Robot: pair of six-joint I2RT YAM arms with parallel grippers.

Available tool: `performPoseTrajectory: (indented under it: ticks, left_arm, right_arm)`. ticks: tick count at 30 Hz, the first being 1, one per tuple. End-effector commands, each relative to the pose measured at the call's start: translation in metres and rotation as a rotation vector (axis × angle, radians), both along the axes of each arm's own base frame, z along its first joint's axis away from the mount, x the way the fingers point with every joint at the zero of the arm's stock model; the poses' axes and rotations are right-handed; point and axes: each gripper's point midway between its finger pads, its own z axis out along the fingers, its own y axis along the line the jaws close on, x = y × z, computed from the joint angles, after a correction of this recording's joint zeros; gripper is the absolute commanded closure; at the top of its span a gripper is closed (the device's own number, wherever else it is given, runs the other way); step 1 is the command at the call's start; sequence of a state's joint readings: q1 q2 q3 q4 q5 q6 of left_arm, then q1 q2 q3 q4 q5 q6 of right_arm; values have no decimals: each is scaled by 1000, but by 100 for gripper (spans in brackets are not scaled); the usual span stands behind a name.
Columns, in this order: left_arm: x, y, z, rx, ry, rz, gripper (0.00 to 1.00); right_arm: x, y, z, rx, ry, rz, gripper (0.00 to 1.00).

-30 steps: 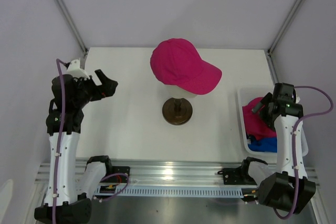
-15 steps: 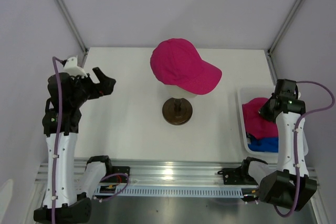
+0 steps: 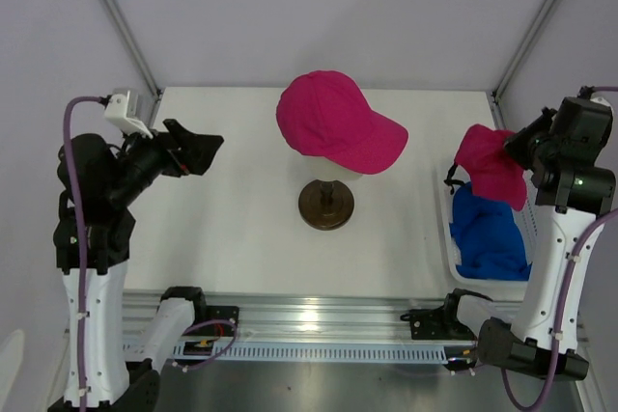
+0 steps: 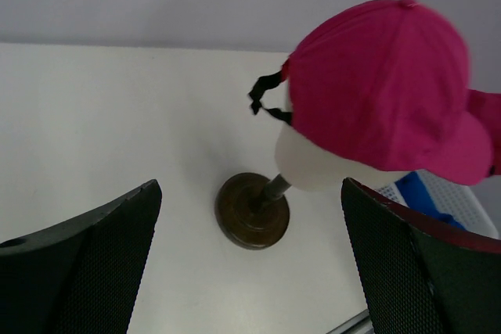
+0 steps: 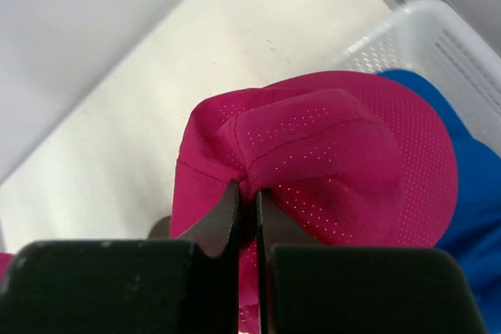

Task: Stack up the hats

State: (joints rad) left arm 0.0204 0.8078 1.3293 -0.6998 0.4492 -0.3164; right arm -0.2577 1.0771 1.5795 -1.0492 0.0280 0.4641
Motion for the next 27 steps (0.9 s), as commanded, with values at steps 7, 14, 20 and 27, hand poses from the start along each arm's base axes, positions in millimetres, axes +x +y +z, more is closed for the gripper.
performPoseTrajectory:
  ticks: [7, 14, 20, 27]
  left_arm:
    - [-17, -66, 108, -164, -174, -238, 2]
    - [5, -102, 158, -217, -161, -245, 8]
    - [30, -132, 183, -270, -209, -183, 12]
    - [56, -210, 198, -331, -186, -255, 18]
  right_arm:
    - [36, 39, 123, 186, -459, 137, 100]
    - [41, 66, 200, 450, -726, 153, 100]
    - [34, 83, 241, 562, -852, 196, 100]
    - [43, 106, 251, 675, -935, 248, 100]
